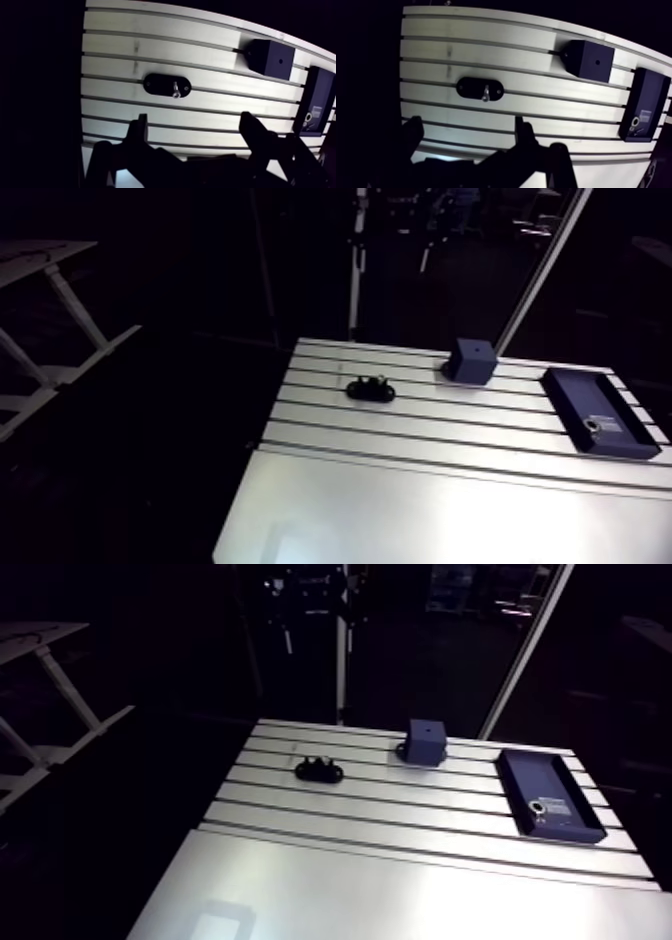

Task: Pick up the M10 bolt and insert it into the hole until fully seated.

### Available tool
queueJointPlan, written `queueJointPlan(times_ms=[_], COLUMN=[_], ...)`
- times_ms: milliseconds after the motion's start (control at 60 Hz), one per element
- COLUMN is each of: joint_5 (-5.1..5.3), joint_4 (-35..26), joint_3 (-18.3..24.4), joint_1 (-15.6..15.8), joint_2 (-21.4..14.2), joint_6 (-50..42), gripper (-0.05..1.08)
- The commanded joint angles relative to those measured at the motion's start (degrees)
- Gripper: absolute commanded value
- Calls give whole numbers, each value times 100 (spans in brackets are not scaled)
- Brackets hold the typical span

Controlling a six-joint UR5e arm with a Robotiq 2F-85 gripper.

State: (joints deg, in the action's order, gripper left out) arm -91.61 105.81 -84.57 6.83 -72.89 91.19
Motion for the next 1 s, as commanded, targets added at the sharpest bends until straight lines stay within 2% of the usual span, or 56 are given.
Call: queueJointPlan(times_ms=[17,367,600,967,1000], joint_5=[-10,-1,170,217,274], joint_4=[449,761,1031,1297,1332], joint_3=[-322,-733,-992,-1290,-1303], joint_1=[-56,-287,-340,-331,-331], joint_2=[61,70,182,270,320], joint_6=[-176,-168,-160,-116,-107], gripper=[1,1,1,1,1])
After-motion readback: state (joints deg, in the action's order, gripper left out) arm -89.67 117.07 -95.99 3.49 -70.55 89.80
